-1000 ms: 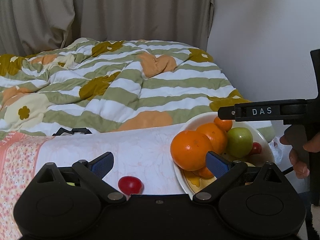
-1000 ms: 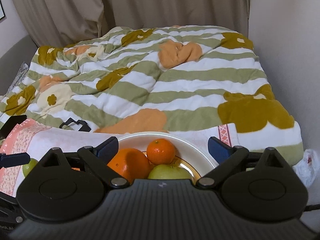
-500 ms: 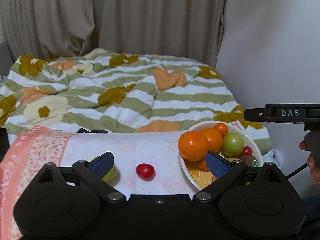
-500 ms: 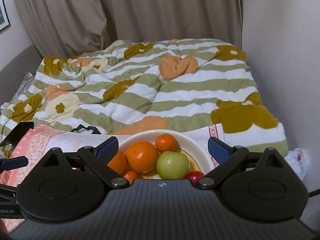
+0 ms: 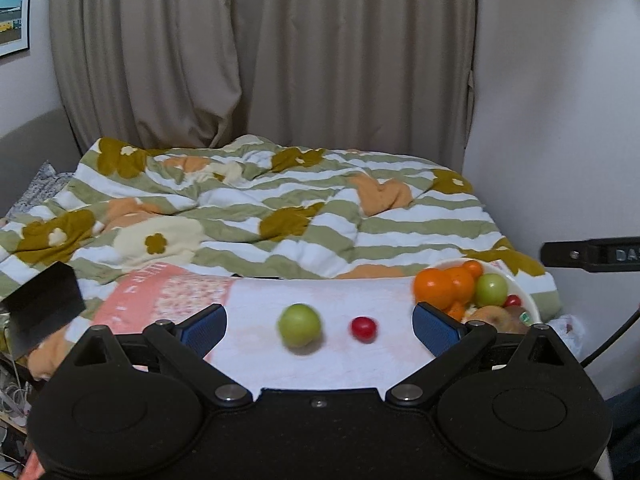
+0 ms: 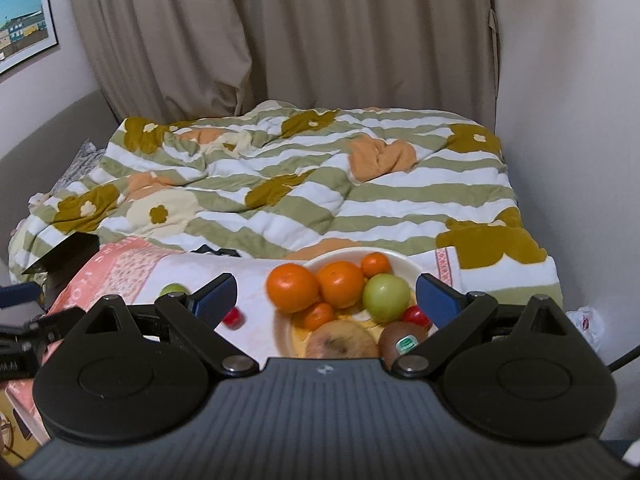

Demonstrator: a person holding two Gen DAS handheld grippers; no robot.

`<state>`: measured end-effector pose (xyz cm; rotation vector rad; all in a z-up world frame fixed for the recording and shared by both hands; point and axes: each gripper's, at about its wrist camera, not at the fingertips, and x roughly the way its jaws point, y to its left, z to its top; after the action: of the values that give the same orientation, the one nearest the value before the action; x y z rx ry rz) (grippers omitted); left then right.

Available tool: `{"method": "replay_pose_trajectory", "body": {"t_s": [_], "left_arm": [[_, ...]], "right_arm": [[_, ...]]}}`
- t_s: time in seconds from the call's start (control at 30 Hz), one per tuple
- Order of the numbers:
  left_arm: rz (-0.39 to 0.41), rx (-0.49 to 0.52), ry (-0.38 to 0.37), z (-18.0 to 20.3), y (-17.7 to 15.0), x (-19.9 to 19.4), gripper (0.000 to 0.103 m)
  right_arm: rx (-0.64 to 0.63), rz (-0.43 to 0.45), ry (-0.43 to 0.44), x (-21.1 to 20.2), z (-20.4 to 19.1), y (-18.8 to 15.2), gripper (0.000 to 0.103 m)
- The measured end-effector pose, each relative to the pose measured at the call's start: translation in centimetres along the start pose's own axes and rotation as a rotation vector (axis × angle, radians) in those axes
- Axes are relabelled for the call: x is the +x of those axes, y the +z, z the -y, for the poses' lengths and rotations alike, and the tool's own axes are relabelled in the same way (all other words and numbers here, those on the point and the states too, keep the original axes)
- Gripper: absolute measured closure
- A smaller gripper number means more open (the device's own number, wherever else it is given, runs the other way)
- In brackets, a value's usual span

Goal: Organize fruits
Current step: 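Withdraw both tools from the bowl toward the green apple and tomato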

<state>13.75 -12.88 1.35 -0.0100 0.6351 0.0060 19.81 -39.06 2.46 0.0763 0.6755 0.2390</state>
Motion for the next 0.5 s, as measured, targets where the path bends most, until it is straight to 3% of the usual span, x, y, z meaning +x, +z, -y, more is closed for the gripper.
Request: {"method": "replay_pose_trajectory", "body": {"t_s": [0.27, 0.5], "left_arm": [[-0.032, 0.043, -0.055, -5.4, 0.0, 0.5, 0.002], [-0.09, 0.138, -0.139, -9.0, 0.7, 3.8, 0.002]], "right_arm": [[0.072, -0.04, -0.062, -0.3, -4.1, -2.7, 0.0], [0.169, -0.084, -0.15, 2.0, -7.0, -4.7, 0.0]]}}
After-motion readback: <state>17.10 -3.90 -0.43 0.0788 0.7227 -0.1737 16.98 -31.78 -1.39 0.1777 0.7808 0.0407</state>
